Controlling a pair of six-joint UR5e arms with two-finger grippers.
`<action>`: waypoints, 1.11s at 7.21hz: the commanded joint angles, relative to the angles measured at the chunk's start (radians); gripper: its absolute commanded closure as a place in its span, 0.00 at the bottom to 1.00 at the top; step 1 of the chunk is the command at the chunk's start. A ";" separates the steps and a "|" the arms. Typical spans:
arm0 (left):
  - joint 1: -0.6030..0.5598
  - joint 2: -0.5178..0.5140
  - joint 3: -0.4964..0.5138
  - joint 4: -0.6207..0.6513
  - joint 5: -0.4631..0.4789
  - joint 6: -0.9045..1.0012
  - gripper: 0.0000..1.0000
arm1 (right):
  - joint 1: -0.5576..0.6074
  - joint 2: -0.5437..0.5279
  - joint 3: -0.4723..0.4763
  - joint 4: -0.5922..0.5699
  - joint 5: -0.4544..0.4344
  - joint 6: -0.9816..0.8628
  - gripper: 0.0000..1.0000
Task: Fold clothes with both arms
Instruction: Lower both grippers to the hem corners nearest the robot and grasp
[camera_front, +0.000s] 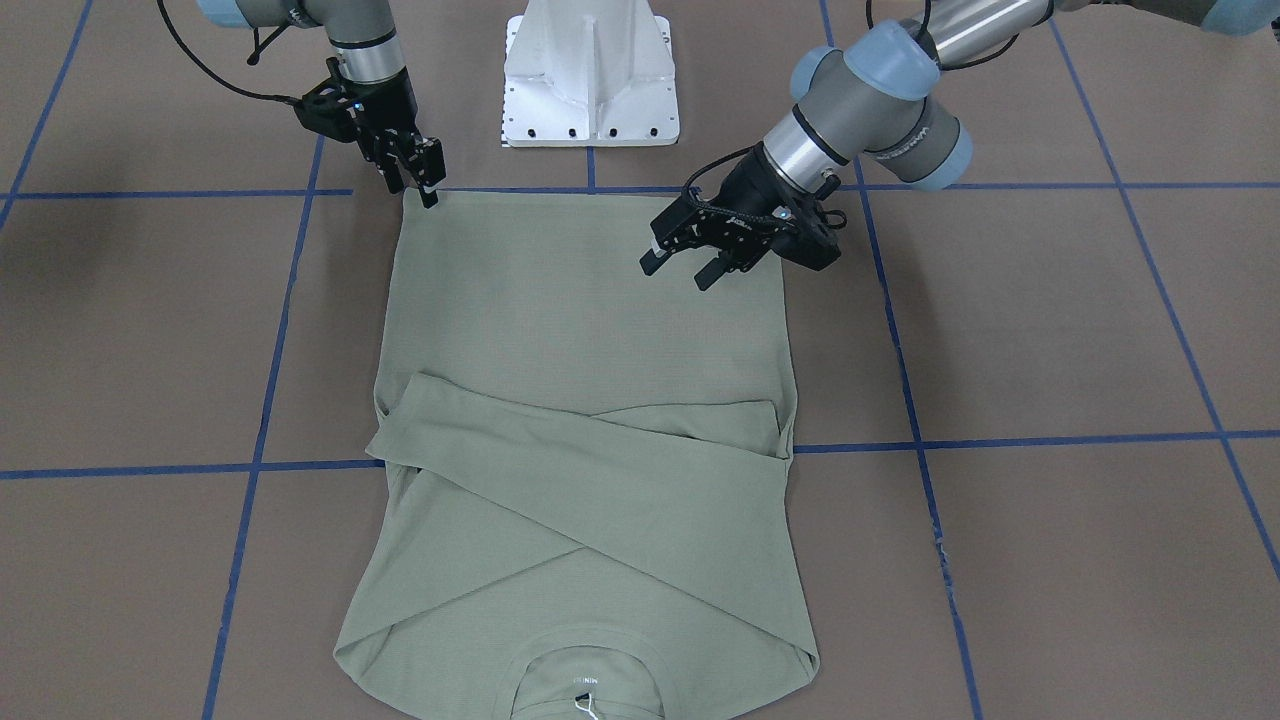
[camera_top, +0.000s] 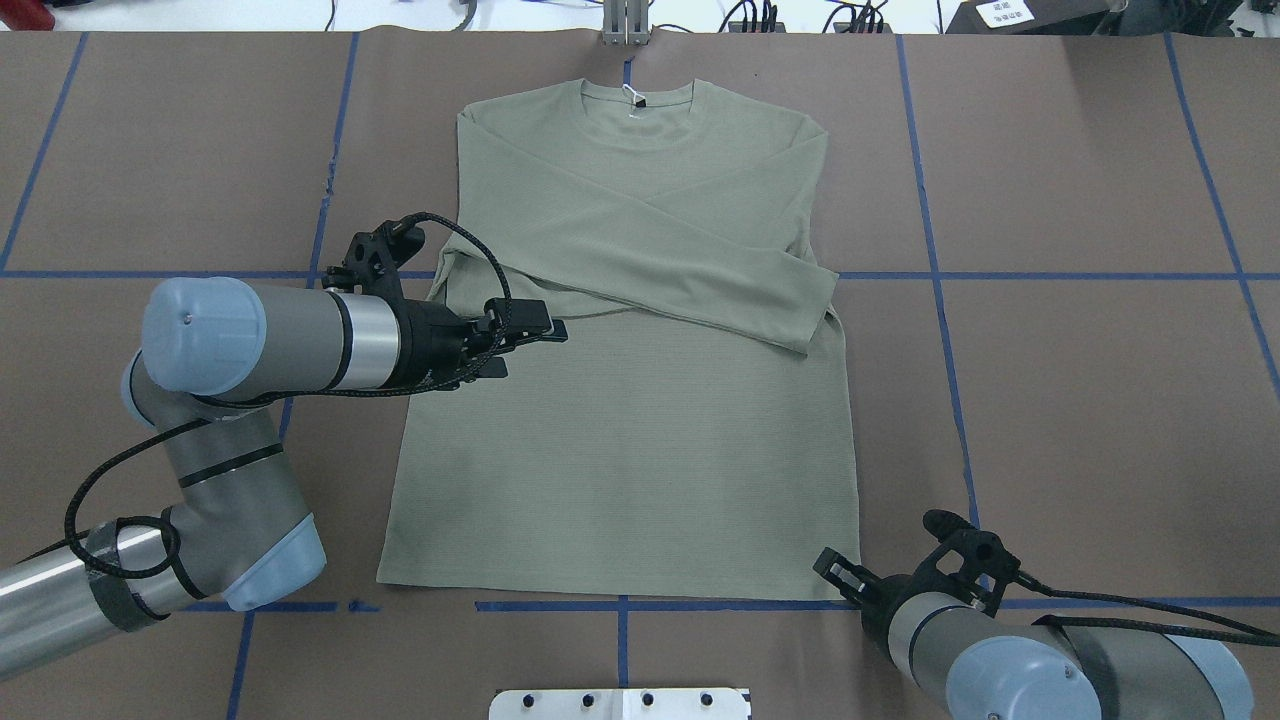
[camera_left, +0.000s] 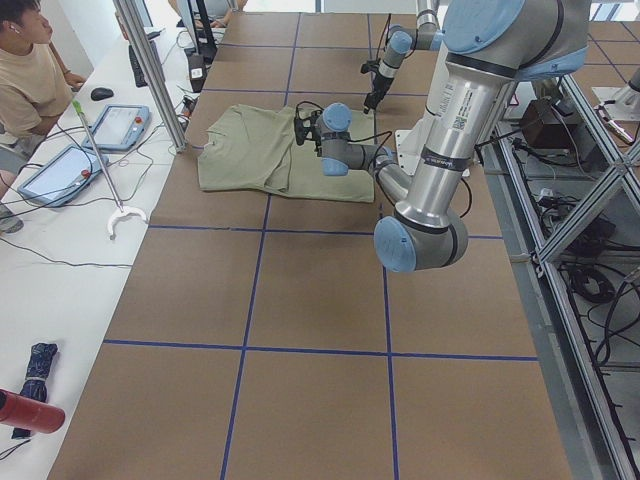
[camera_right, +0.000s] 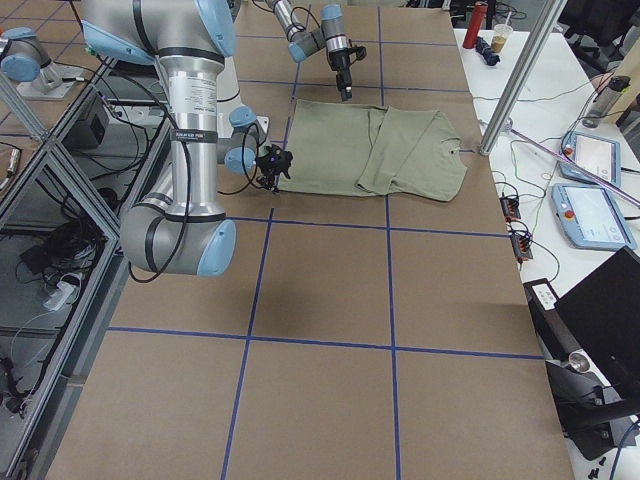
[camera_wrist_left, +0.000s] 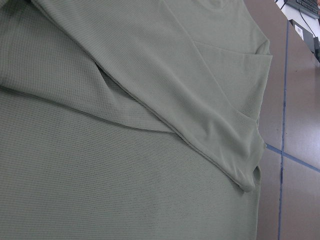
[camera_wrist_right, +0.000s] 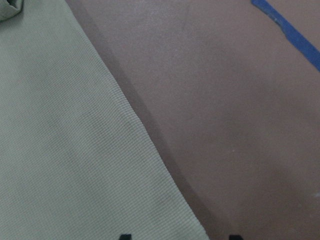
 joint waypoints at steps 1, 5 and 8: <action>0.000 -0.005 -0.009 -0.001 0.000 -0.002 0.01 | -0.003 -0.003 -0.001 -0.001 0.001 0.000 0.79; 0.000 0.004 -0.014 0.016 0.000 -0.098 0.01 | -0.005 -0.004 0.021 -0.001 0.002 -0.006 1.00; 0.159 0.056 -0.209 0.476 0.158 -0.096 0.01 | 0.012 -0.004 0.067 -0.001 0.004 -0.009 1.00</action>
